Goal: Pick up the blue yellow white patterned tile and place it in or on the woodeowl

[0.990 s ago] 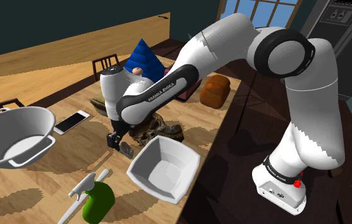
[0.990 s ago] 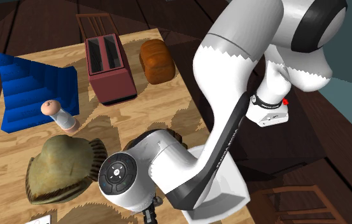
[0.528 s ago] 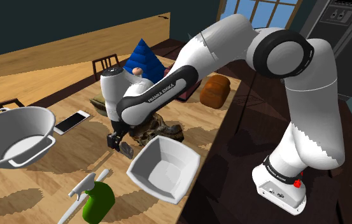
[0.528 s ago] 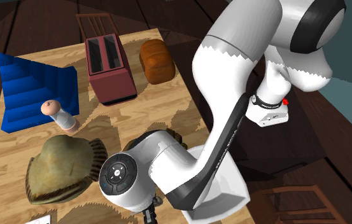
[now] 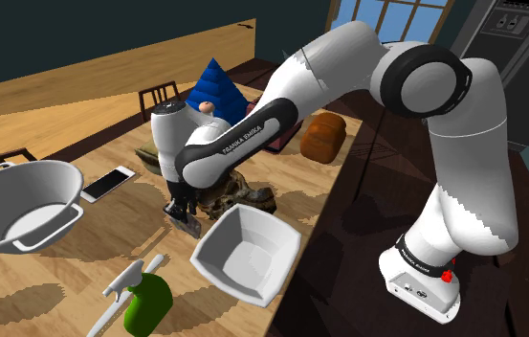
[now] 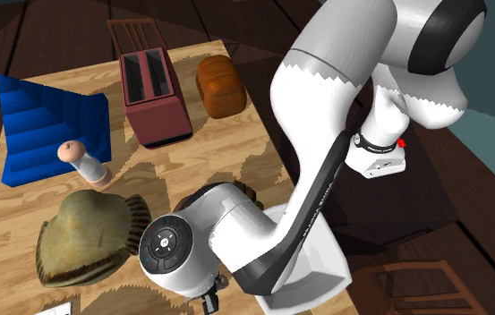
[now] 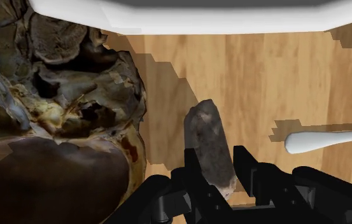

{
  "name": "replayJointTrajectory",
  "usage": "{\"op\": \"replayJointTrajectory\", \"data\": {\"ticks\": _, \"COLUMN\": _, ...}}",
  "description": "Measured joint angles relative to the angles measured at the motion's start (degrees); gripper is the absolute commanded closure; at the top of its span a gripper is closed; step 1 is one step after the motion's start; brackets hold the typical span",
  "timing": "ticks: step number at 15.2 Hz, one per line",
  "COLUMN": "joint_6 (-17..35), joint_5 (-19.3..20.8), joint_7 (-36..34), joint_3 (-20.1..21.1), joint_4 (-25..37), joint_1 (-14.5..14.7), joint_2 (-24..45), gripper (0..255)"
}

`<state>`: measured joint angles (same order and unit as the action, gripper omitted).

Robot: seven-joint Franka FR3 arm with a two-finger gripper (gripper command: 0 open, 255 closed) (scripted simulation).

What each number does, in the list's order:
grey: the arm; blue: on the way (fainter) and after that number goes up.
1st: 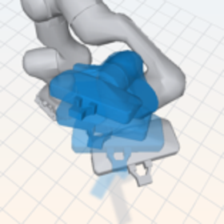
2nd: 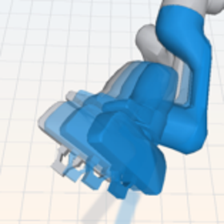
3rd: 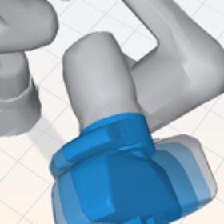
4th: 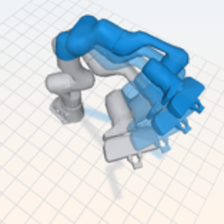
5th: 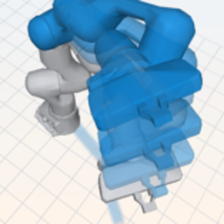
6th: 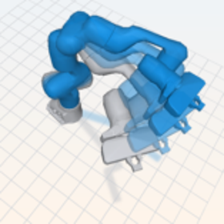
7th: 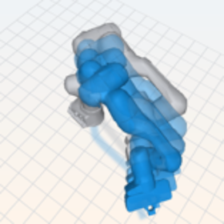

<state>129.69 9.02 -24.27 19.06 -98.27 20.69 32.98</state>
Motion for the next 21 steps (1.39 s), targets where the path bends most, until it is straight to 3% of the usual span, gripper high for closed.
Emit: {"op": "replayJointTrajectory", "data": {"ticks": 21, "joint_6": -10.75, "joint_5": -2.55, "joint_7": 1.12, "joint_3": 1.64, "joint_4": 4.31, "joint_1": -0.96, "joint_2": -6.70, "gripper": 255}}
